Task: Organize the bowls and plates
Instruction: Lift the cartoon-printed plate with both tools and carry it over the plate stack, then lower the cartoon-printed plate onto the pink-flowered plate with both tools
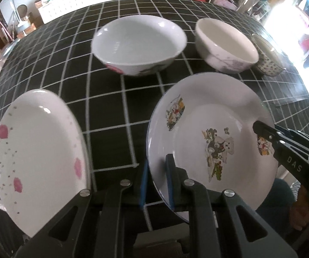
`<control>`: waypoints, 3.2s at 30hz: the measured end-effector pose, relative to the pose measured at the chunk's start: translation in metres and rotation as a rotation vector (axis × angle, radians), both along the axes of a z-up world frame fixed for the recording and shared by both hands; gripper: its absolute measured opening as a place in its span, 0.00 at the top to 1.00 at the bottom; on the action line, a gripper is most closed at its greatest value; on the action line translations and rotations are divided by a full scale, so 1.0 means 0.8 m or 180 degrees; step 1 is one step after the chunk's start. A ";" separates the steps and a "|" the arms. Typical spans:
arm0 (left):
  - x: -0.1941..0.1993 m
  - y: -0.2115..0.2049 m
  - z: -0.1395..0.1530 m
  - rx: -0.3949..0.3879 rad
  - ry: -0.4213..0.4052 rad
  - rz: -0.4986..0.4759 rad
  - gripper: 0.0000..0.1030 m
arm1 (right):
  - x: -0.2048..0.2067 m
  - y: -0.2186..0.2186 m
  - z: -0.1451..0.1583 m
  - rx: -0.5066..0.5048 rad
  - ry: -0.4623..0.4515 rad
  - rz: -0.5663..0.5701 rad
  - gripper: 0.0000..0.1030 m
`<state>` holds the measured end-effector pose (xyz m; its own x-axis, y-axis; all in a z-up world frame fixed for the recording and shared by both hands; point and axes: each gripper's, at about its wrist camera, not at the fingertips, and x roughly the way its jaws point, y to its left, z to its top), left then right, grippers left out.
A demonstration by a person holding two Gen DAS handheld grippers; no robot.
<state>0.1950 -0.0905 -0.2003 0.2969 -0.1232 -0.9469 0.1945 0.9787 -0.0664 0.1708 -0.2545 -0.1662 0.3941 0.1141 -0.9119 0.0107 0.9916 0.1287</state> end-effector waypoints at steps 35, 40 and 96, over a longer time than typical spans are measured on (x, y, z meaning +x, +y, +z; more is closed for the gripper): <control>-0.044 0.160 0.103 -0.0046 -0.0469 0.0456 0.87 | 0.001 0.119 0.053 0.0223 -0.0300 0.0343 0.74; -0.045 0.211 0.102 -0.0029 -0.0444 0.0633 0.87 | 0.002 0.172 0.041 0.0202 -0.0204 0.0526 0.74; -0.018 0.300 0.029 -0.0031 -0.0195 0.1060 0.85 | 0.026 0.294 0.013 -0.0459 -0.0043 0.0974 0.75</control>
